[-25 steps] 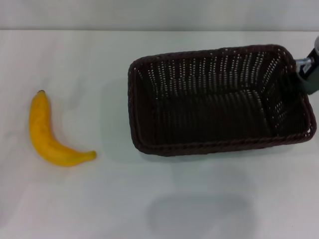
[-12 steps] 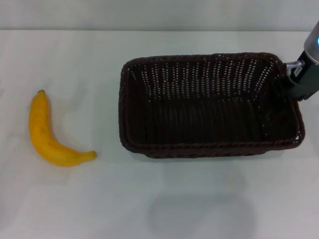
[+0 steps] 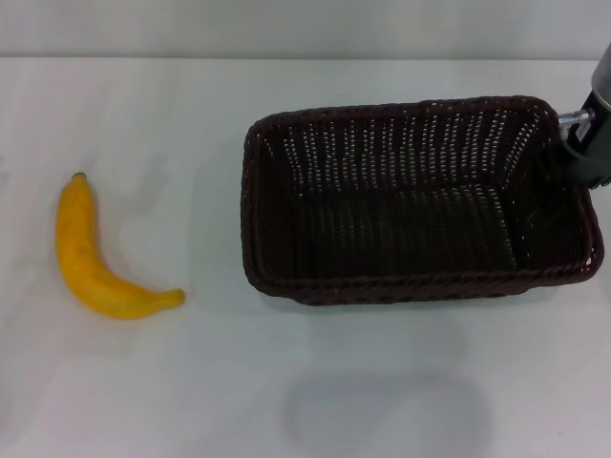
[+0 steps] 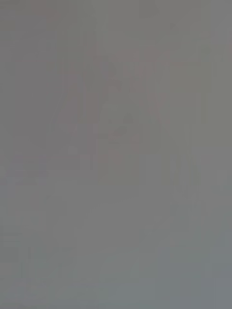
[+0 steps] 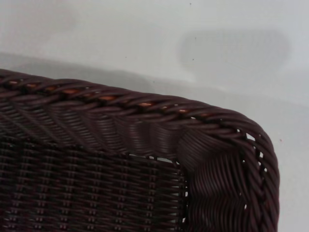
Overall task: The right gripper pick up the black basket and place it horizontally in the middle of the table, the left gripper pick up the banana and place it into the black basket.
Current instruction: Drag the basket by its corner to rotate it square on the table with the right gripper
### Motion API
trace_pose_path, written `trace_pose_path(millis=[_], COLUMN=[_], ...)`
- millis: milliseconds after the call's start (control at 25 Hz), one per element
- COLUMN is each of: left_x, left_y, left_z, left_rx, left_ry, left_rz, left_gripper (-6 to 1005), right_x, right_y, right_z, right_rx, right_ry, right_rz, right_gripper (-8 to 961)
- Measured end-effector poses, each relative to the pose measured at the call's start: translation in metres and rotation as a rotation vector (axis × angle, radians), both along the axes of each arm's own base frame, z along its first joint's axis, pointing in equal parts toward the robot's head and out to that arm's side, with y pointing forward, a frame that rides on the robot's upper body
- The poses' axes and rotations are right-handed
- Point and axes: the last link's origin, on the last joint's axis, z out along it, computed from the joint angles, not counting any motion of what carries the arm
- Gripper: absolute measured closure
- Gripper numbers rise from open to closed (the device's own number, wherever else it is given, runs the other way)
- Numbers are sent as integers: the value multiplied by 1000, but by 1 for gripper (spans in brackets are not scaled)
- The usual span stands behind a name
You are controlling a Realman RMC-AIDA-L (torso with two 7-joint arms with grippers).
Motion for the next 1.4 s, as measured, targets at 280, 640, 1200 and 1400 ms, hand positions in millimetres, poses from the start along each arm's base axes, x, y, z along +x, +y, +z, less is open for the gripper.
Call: trace_pose_path(millis=[280, 640, 1200, 1400], left_x=[2, 3, -1, -6], left_y=[1, 1, -2, -7], left_z=[-4, -5, -2, 1], left_rx=[3, 4, 20, 33], left_ry=[6, 8, 4, -2], left_rz=[1, 0, 18, 35], left_gripper=[138, 138, 138, 138], right_x=[-10, -10, -21, -30], right_y=[-2, -3, -1, -1], right_z=[-7, -6, 13, 24], right_rx=[-35, -36, -8, 33], right_ry=[42, 6, -7, 35], right_rz=[14, 6, 22, 59], right_gripper=[653, 653, 654, 654])
